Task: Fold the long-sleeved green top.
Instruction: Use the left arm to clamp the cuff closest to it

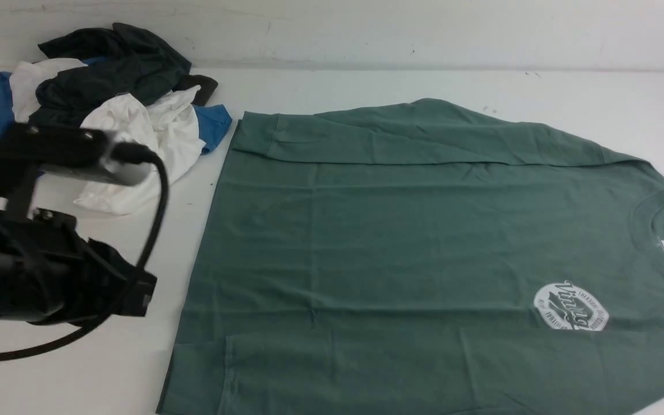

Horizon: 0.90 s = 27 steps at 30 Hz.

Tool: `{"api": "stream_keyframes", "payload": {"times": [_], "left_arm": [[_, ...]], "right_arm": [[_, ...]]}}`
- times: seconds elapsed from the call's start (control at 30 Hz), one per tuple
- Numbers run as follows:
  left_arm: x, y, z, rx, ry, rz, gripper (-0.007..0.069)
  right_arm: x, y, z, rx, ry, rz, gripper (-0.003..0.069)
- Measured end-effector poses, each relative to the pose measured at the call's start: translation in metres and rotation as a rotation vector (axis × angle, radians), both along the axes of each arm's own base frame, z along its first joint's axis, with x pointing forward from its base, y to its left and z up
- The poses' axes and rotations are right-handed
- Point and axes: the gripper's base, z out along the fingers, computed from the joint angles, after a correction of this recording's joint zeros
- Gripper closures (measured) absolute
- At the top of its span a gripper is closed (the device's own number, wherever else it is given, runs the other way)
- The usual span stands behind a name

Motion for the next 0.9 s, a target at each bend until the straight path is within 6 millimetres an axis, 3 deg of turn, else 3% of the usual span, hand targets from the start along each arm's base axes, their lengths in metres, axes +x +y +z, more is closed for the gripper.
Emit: {"api": "stream_keyframes", "payload": {"times": [0.07,0.2,0.23,0.3,0.4,0.53,0.6,0.77,0.9], "left_arm": [[0.007,0.000,-0.009,0.025,0.059,-0.011,0.0638],[0.024,0.000,-0.027,0.079,0.261,0.000,0.0638],[0.024,0.001,-0.028,0.084,0.269,-0.003,0.0638],[0.034,0.003,-0.024,0.129,0.310,0.020,0.0638],[0.045,0.001,-0.016,0.185,0.298,0.036,0.0638],[0.053,-0.016,-0.015,0.251,0.299,0.034,0.0638],[0.057,-0.031,-0.023,0.304,0.329,0.003,0.0638],[0.063,-0.058,-0.052,0.395,0.404,-0.081,0.0635],[0.067,-0.064,-0.066,0.416,0.437,-0.081,0.0619]], "right_arm": [[0.009,0.000,0.006,-0.043,0.096,0.011,0.0673],[0.050,0.003,0.013,-0.188,0.494,0.097,0.0673],[0.049,0.003,0.012,-0.190,0.505,0.102,0.0673],[0.072,0.006,0.004,-0.201,0.703,0.174,0.0673],[0.094,0.011,-0.009,-0.182,0.828,0.246,0.0673],[0.116,0.018,-0.022,-0.155,0.896,0.343,0.0673],[0.124,0.022,-0.027,-0.146,0.911,0.401,0.0673],[0.128,0.027,-0.027,-0.147,0.892,0.468,0.0673],[0.128,0.027,-0.027,-0.154,0.888,0.475,0.0673]]}}
